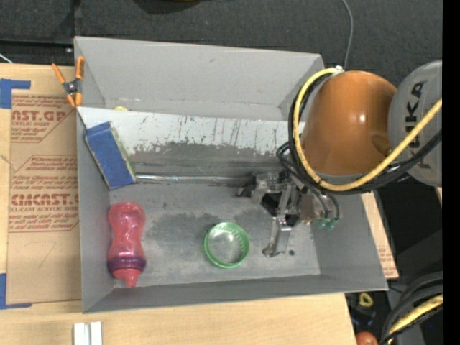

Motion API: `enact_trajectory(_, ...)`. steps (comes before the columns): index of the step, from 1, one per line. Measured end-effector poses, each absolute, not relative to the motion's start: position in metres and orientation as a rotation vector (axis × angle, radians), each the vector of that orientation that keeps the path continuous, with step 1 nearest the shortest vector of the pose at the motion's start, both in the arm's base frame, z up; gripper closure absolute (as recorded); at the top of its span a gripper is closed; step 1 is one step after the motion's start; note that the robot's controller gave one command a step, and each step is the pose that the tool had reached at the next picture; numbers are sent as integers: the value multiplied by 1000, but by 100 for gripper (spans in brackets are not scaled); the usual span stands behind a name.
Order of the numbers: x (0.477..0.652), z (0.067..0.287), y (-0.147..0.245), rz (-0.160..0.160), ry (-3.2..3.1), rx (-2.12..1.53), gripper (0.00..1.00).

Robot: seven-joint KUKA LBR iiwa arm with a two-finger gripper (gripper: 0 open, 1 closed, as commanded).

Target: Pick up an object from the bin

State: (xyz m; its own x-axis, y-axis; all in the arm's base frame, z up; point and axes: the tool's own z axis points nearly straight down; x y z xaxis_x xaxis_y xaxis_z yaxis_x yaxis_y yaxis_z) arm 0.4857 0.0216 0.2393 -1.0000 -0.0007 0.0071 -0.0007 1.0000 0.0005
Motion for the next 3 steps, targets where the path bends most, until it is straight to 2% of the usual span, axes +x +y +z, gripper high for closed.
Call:
enact_trajectory(1,487,244,22,-1,-3143,0,0)
enact_trajectory(2,490,70,47,-5,-3151,8,0)
enact_trajectory(3,479,160,46,-4,-3151,-171,0)
